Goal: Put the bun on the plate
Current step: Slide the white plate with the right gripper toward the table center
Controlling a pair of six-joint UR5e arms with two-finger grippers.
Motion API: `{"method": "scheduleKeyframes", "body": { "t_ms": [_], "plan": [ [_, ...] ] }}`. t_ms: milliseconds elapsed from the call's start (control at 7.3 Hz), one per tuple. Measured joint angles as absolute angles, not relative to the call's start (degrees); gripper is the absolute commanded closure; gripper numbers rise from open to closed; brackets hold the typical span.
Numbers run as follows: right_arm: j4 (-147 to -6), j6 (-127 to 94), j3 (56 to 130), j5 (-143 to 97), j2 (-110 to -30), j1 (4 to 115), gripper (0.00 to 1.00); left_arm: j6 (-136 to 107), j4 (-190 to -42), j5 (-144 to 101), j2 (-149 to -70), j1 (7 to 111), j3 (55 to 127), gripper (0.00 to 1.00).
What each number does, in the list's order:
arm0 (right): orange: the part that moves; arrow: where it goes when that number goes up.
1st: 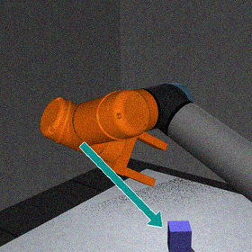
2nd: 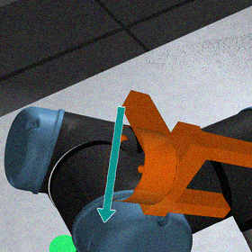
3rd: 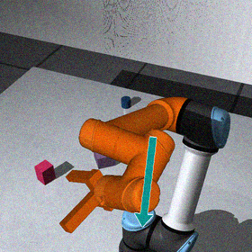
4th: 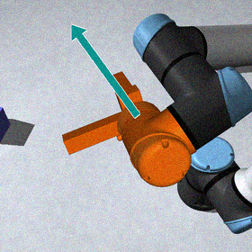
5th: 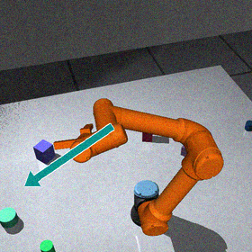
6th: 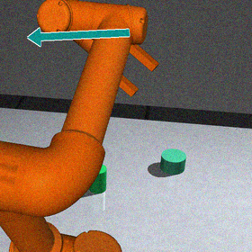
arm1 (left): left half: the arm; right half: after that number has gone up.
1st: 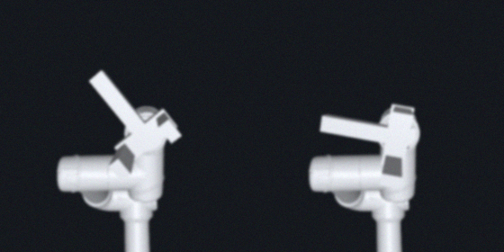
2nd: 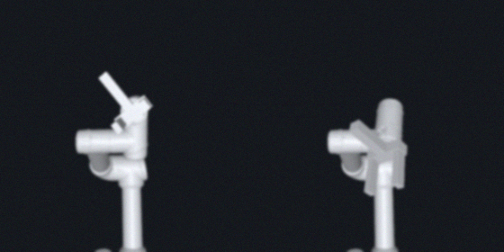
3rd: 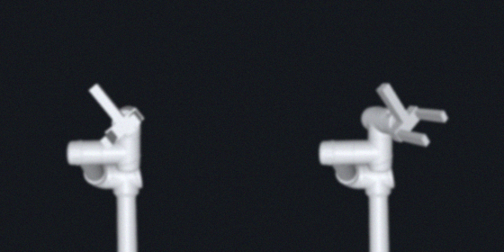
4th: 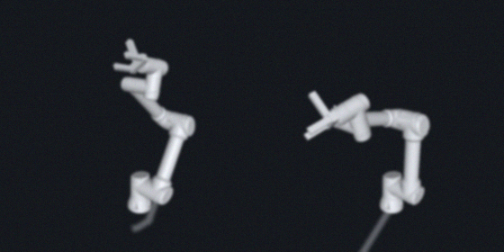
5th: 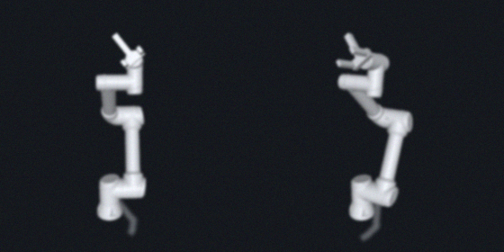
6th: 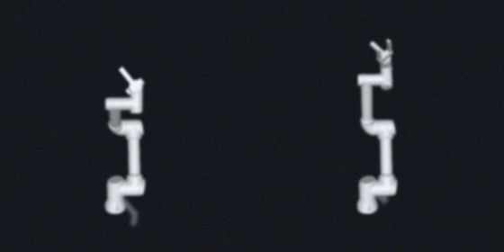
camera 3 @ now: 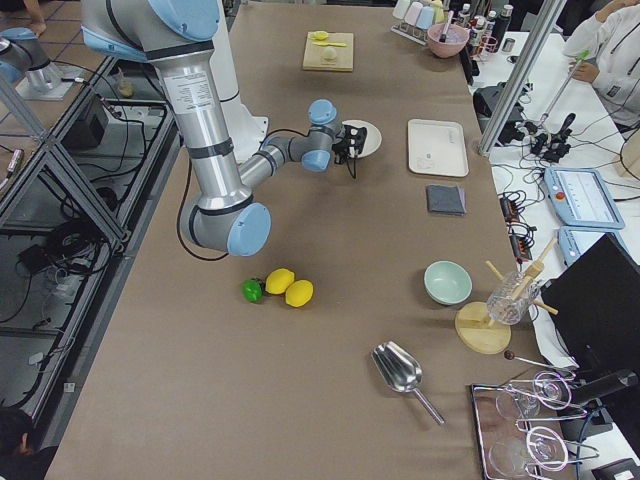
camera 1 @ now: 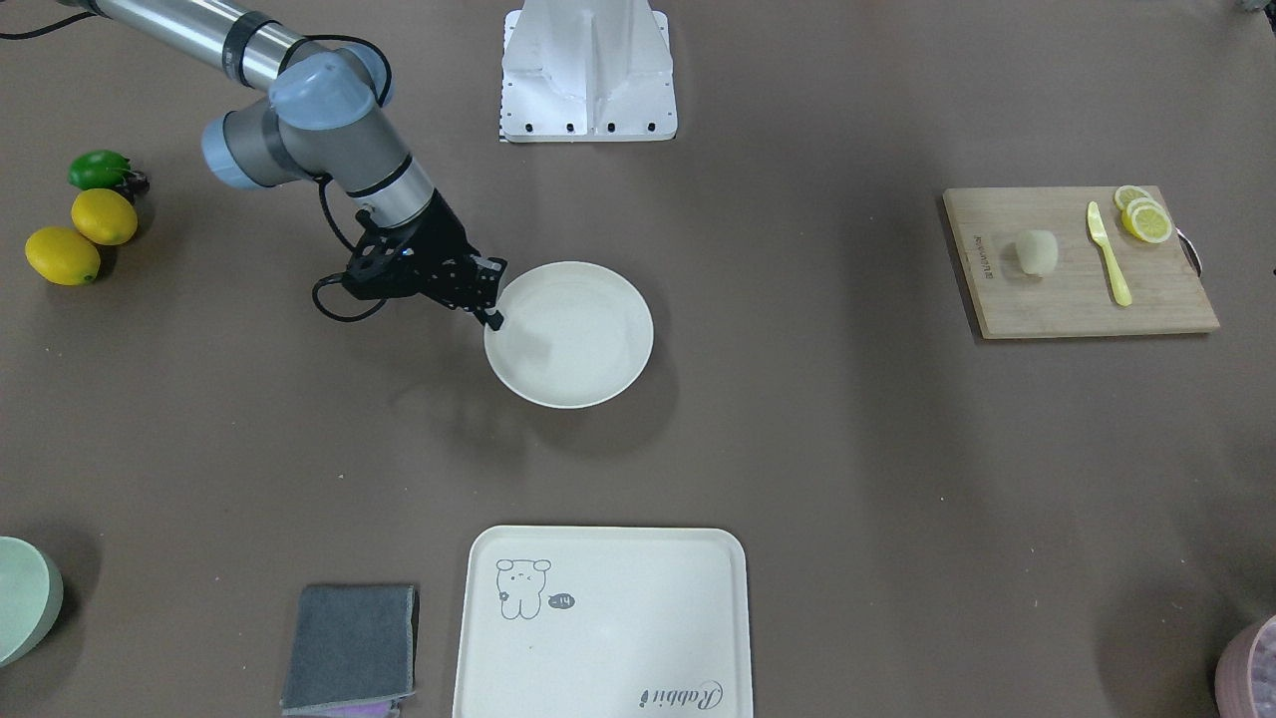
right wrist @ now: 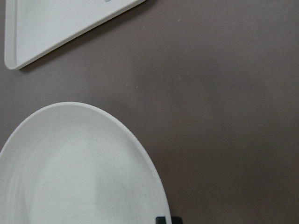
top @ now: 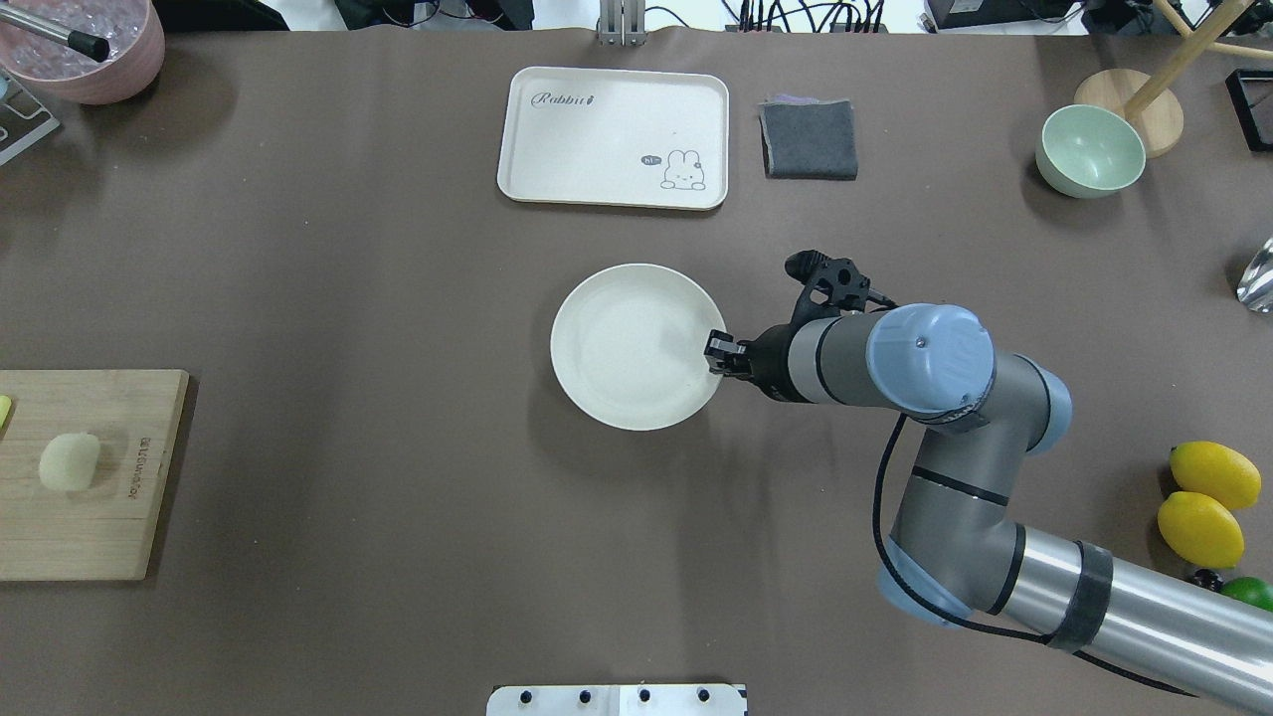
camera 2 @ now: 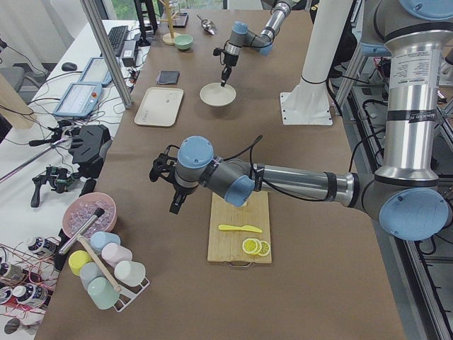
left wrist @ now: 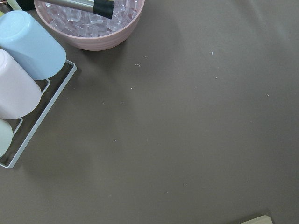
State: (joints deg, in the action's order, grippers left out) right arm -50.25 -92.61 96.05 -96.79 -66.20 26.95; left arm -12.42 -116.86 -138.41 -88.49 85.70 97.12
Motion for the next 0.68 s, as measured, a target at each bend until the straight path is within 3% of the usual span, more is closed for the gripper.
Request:
{"method": "scheduleKeyframes", "body": {
  "t_ms": [411, 548, 685],
  "plan": [
    [-50.45, -92.69, 94.98, -91.9, -64.73, 23.1, 1.0, -12.81, -116.84, -138.43, -88.51, 85.4, 97.12, 0.02],
    [-50.53, -92.63, 94.26, -91.41, -64.68, 22.68, 0.75, -12.82, -116.82, -138.43, -88.5, 85.37, 97.1, 0.02],
    [-50.73, -92.72, 93.87, -91.16, -64.3, 22.34, 0.39, -12.85, -116.81, -138.43, -88.49, 85.35, 97.07, 0.02]
  ]
}}
